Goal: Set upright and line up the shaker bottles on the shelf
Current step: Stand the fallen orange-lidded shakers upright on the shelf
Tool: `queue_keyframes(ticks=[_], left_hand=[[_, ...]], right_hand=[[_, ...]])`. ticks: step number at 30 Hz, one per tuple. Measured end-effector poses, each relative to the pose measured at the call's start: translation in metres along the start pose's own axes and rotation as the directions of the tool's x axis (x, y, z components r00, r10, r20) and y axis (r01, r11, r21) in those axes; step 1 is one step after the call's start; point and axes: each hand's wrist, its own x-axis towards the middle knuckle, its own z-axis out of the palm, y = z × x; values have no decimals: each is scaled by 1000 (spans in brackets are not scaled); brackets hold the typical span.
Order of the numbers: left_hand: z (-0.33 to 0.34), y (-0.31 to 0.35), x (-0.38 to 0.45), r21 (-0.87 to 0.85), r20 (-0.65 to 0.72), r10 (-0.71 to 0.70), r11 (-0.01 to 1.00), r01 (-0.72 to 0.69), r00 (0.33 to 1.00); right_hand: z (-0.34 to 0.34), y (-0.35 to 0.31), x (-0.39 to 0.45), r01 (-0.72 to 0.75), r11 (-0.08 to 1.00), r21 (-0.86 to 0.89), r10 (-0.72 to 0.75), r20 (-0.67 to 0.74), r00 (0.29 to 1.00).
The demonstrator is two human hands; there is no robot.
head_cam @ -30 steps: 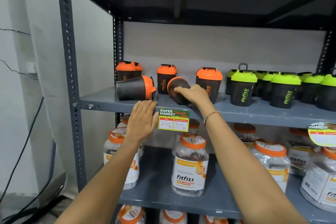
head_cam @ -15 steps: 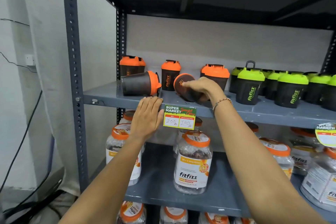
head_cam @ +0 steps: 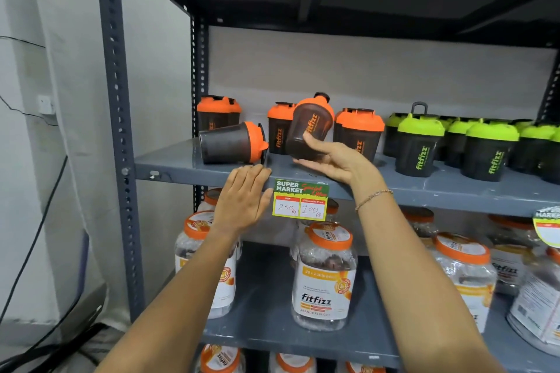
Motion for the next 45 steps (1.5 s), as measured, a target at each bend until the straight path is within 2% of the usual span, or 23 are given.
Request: queue_keyframes(ticks=[3,5,7,14,19,21,24,27,28,31,33,35,37,40,42,43,45], left_hand=[[2,-1,-1,3,-16,5,1000,-5,1000],[3,-1,-1,8,-16,4,1000,-4,1000],[5,-1,-1,8,-19,4,1000,-4,1000],[9,-1,-2,-6,-39,2,1000,-2,999],[6,0,-1,-19,1,-15,1000,15,1000],[3,2,-2,-44,21,-31,999,32,999],[-2,6,-9,-144,20,-36,989,39,999],[-7,0,-20,-169,20,-17,985,20,1000],[-10,-6,-23,-163,14,-47,985,49,999],[-20,-31,-33,-135,-15,-183,975,179,983],[-29,-50,-41,-96,16,-179,979,180,984],[-40,-71,-42,-84,38,-230,969,233,972],[-49,-92,-36,-87,89,-322,940,330,942],[-56,-120,-31,-61,221,-287,950,307,932],[-56,-133,-33,-46,237,-240,965,258,941],[-57,-137,-34,-44,236,-230,968,247,944],[-60,-142,-36,-45,242,-215,972,232,946]], right_hand=[[3,-2,5,18,953,-303,-51,-99,994],[5,0,9,-10,815,-580,-145,-220,965],[7,4,12,-46,702,-711,-217,-275,937],[6,10,12,-91,508,-857,-328,-289,899],[9,10,5,-143,447,-883,-309,-302,902],[13,11,-3,-185,383,-905,-314,-317,895],[23,25,-20,-205,301,-931,-461,-330,824],[37,49,-35,-124,276,-953,-647,-280,709],[43,56,-37,-80,262,-962,-681,-243,691],[68,71,-40,56,212,-976,-685,-107,721],[88,77,-37,134,190,-973,-655,-24,755],[111,81,-30,168,187,-968,-626,14,779],[134,84,-22,165,259,-952,-620,-33,784],[162,81,-6,77,556,-827,-517,-272,812],[173,75,6,-12,692,-721,-419,-415,808],[177,72,11,-52,712,-701,-393,-458,797],[182,66,20,-123,677,-725,-380,-488,786]])
